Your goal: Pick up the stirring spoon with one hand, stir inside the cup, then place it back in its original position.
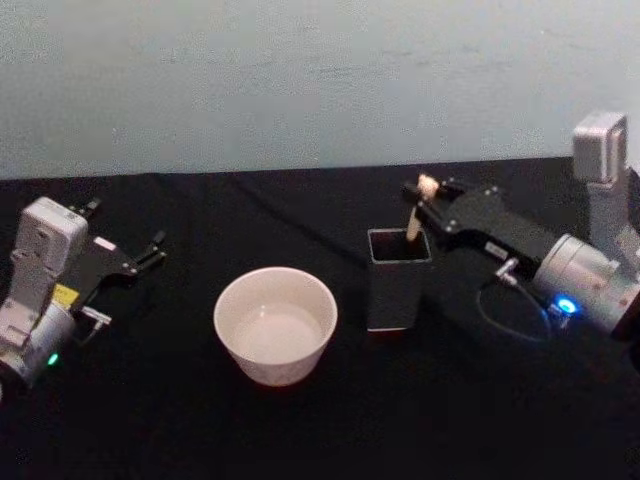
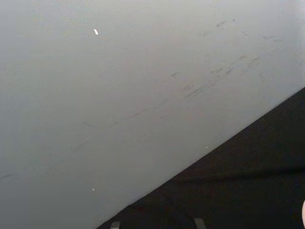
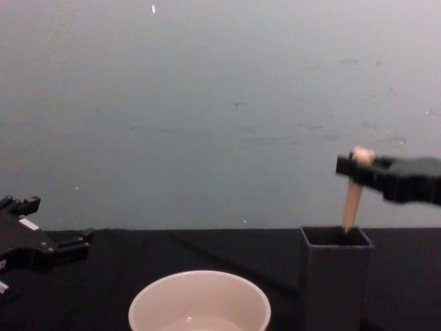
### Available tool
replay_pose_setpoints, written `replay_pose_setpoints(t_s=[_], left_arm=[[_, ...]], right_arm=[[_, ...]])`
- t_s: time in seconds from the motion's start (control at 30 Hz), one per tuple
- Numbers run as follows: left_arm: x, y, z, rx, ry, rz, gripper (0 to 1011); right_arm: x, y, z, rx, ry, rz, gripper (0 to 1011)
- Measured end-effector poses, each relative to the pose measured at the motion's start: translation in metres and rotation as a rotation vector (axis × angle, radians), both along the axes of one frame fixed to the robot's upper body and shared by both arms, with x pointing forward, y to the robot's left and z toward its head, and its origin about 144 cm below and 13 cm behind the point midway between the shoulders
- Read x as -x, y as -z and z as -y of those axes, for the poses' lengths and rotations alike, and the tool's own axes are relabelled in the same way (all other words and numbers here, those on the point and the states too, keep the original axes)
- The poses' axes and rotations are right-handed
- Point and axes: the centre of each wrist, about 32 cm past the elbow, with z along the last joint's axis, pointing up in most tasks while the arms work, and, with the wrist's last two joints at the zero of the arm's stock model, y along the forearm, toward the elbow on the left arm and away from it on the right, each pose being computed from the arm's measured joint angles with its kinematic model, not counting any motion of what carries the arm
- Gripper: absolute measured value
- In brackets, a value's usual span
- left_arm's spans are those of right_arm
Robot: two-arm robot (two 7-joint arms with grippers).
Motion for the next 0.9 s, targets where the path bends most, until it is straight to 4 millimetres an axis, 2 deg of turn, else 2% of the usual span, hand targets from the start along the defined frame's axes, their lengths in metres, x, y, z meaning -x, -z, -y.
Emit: replay_pose_setpoints(t_s=[0.4,0.63,0.9], left_arm=[[0.000,0.000,0.000,0.000,0.000,0.000,1001],[0.000,0.000,0.000,0.000,0.000,0.000,1001],[0.000,0.000,0.000,0.000,0.000,0.000,1001]], right_arm=[[0.005,-0.036,-0.001,-0.093,-0.008,0.128,207],[0.000,-0.045,-0.008,-0.118,-0.030,0.177,207],[-0.008,-0.044,-0.027,-0.135,-0.096,0.184,207]])
